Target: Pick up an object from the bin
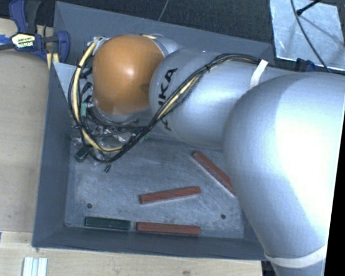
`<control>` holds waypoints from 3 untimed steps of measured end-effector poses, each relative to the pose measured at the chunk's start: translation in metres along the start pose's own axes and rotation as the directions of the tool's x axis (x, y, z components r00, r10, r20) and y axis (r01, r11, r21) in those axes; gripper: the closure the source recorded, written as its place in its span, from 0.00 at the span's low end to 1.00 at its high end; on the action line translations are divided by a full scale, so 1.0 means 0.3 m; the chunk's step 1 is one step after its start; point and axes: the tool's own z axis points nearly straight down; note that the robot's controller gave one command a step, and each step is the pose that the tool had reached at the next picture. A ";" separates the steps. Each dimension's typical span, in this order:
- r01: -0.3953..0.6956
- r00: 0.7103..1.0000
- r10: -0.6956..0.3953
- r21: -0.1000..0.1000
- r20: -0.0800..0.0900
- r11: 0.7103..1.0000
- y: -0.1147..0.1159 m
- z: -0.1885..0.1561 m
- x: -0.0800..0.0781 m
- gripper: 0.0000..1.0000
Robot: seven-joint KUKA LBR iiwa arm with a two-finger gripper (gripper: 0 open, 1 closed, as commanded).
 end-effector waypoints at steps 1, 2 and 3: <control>-0.004 1.000 0.004 0.006 0.006 1.000 -0.009 -0.093 -0.011 1.00; -0.005 1.000 0.005 0.001 0.000 1.000 -0.001 -0.024 0.001 1.00; -0.005 1.000 0.005 0.000 -0.001 1.000 0.000 -0.035 0.001 1.00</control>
Offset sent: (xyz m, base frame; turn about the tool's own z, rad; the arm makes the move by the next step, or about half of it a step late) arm 0.0000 0.0001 0.0080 0.0000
